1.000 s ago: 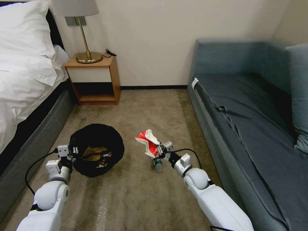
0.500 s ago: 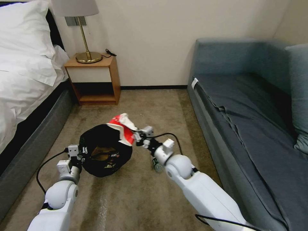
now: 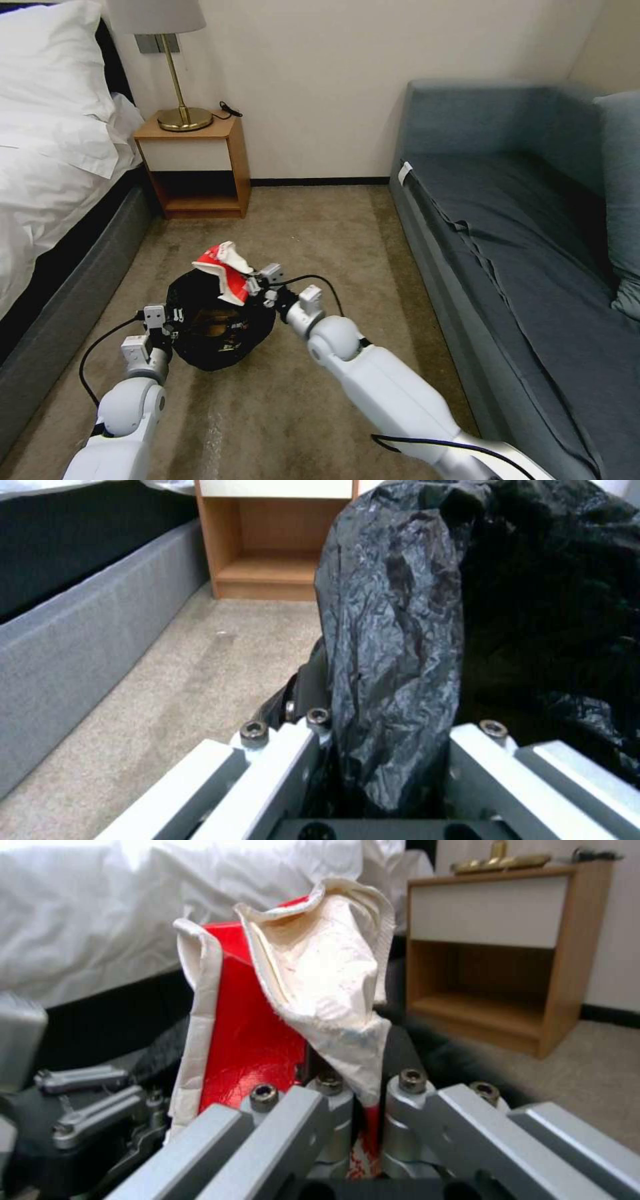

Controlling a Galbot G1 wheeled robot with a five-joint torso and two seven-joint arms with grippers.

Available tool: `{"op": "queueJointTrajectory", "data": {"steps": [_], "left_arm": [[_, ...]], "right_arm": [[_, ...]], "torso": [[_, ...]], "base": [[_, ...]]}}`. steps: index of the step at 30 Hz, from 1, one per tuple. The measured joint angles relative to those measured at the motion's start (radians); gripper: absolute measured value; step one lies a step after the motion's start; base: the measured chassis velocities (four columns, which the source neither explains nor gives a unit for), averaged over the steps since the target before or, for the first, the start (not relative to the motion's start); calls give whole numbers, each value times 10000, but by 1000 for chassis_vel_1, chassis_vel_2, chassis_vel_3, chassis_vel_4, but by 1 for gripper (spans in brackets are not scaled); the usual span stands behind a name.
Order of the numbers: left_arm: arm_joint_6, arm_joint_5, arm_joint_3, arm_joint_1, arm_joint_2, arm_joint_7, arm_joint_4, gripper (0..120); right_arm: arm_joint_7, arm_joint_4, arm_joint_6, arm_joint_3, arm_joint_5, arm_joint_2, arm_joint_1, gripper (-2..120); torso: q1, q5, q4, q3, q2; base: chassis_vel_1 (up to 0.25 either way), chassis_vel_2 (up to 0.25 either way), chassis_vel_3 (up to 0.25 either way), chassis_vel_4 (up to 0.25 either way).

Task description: Pick up the trash bin, then pick up the garbage on the floor and place it into the trash bin.

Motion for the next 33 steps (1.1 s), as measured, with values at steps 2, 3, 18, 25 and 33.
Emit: {"op": "queueJointTrajectory", "data": {"steps": [2,3,18,25,33], "left_arm": [[0,-33,15,-32,-37,7,41,4],[0,-33,15,-32,-37,7,41,4],[-238,-128,-143,-52,69,154,308,4],[-214,-159,-141,-51,123,153,199,4],[-201,-214,-187,48,190,152,115,4]], "right_arm": [[288,-812,175,-144,-262,575,144,1],[288,-812,175,-144,-262,575,144,1],[534,-1715,515,-298,-830,651,165,59],[564,-1530,512,-316,-866,419,143,81],[766,-1009,354,-283,-709,-133,90,99]], "torso": [[0,1,2,0,0],[0,1,2,0,0],[0,1,-1,0,0],[0,3,-1,0,0],[0,3,0,0,0]], "base": [[0,0,0,0],[0,0,0,0],[0,0,0,0],[0,0,0,0],[0,0,0,0]]}}
